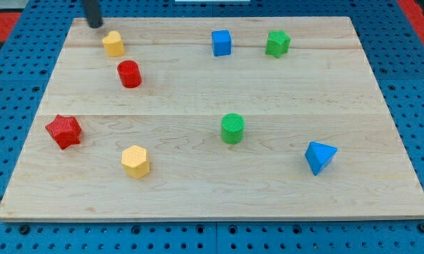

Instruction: Slide yellow heart slightly right

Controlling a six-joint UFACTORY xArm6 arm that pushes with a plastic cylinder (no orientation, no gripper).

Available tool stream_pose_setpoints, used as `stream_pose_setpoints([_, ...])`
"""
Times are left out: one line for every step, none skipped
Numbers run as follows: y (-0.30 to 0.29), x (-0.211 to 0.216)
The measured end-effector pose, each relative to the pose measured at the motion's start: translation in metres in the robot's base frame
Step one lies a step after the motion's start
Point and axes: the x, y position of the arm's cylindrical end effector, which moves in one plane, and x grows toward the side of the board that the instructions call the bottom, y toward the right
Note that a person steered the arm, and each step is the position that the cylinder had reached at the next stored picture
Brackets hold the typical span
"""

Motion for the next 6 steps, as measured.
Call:
stream_pose_setpoints([-0.041, 0.0])
stream_pose_setpoints([-0.042, 0.009])
stream_pose_setpoints([-0.041, 0.025])
stream_pose_setpoints([-0.016, 0.049])
stream_pose_setpoints([-0.002, 0.068])
stream_pose_setpoints([0.028, 0.07])
